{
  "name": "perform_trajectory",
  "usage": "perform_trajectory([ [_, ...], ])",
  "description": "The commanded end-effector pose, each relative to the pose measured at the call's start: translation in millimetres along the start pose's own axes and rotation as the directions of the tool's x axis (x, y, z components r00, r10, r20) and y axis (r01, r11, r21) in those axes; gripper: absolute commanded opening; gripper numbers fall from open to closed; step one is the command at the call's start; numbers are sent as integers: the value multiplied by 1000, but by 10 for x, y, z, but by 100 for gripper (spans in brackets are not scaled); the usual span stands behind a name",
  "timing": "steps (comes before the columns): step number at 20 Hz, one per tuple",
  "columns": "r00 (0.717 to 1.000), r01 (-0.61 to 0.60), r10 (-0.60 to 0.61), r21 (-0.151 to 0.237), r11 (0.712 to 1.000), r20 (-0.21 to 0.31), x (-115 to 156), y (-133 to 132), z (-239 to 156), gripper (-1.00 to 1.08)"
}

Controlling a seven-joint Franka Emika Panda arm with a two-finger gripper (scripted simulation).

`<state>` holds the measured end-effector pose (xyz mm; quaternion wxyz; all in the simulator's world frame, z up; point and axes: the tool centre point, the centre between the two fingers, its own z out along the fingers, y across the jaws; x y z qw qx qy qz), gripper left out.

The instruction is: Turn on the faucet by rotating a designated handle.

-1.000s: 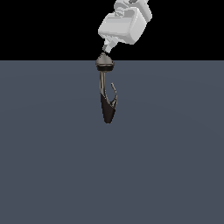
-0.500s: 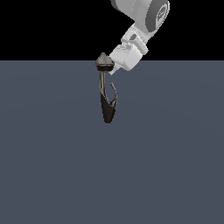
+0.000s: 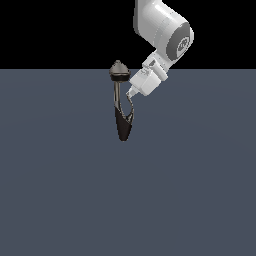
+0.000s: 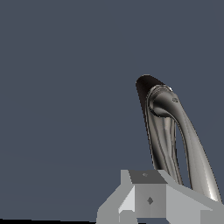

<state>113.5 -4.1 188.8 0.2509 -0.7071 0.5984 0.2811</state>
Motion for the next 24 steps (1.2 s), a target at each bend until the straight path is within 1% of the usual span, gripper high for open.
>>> perform_trajectory([
  [1, 1000, -20, 20, 6, 1000, 8, 57, -25, 37, -100],
  [9, 999, -30, 30, 8, 1000, 13, 92, -33, 60, -100],
  [24, 999, -30, 30, 8, 1000, 13, -34, 302, 64, -100],
])
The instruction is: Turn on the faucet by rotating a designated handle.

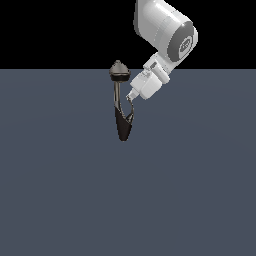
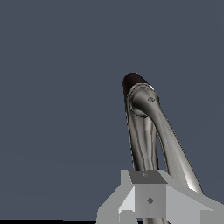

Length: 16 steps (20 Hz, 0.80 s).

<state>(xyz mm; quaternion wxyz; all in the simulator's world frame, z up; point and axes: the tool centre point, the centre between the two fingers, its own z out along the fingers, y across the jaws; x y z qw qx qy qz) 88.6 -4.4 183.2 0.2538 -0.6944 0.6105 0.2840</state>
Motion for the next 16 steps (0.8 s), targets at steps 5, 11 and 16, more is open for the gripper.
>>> perform_trajectory([
  [5, 1000, 1, -1, -6, 1000, 4, -81, 181, -2, -100],
  [11, 1000, -2, 2, 3, 1000, -1, 17, 261, -18, -100],
  [16, 1000, 0, 0, 0, 1000, 1, 71, 429, -13, -100],
])
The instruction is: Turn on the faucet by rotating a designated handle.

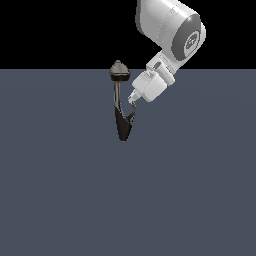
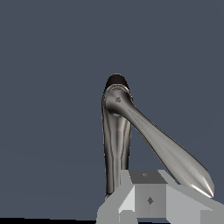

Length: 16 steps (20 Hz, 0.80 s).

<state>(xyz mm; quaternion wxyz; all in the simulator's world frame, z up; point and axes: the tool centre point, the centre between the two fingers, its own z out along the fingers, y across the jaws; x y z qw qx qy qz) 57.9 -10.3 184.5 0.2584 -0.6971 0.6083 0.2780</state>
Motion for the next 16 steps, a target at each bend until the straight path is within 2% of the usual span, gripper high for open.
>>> perform_trajectory([
  [1, 1000, -12, 12, -12, 1000, 5, 76, 152, 13, -100],
  [6, 1000, -11, 11, -16, 1000, 7, 131, 330, 16, -100],
  [8, 1000, 8, -8, -6, 1000, 4, 27, 226, -8, -100],
  [16, 1000, -9, 9, -16, 1000, 7, 605, 505, 17, -100],
])
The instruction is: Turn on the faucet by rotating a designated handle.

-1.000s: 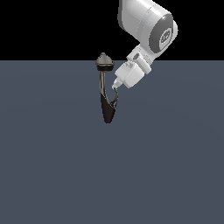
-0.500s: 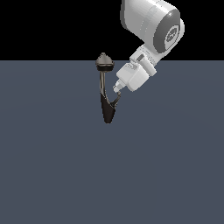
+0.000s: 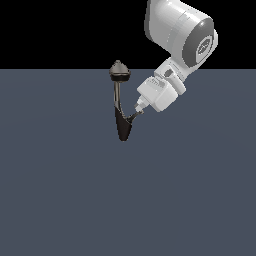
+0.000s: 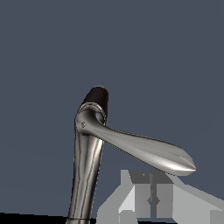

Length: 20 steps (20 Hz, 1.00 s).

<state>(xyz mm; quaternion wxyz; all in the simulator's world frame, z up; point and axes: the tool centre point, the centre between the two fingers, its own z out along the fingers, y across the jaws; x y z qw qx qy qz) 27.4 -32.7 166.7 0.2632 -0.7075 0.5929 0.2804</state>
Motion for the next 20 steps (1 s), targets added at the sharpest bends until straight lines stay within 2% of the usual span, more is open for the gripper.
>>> perform_trajectory([
  [1, 999, -45, 45, -5, 999, -4, 348, 183, 21, -100],
  [2, 1000, -3, 3, 0, 1000, -1, 51, 24, -2, -100],
  [20, 999, -45, 45, -6, 999, -4, 829, -30, 22, -100],
])
